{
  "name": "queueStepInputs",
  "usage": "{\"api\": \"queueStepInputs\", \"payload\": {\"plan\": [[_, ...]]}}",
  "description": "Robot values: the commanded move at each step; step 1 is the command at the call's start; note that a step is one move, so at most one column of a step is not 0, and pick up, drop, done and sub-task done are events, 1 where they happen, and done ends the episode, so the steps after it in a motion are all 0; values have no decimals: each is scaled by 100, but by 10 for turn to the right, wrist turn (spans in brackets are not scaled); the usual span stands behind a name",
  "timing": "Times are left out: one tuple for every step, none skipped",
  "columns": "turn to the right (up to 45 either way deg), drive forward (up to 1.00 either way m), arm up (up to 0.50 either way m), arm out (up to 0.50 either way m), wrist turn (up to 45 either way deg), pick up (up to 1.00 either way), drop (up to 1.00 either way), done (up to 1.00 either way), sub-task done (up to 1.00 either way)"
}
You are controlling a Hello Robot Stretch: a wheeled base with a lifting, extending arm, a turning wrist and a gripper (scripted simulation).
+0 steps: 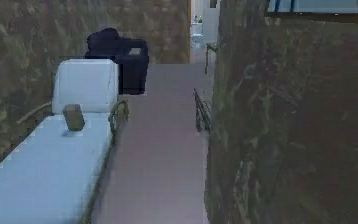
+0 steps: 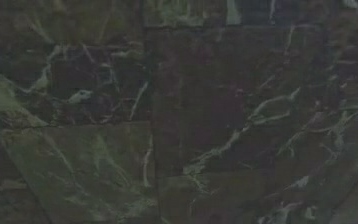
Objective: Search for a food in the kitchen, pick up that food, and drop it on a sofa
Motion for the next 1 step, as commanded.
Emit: {"api": "queueStepInputs", "payload": {"plan": [[-30, 0, 0, 0, 0, 0, 0, 0, 0]]}}
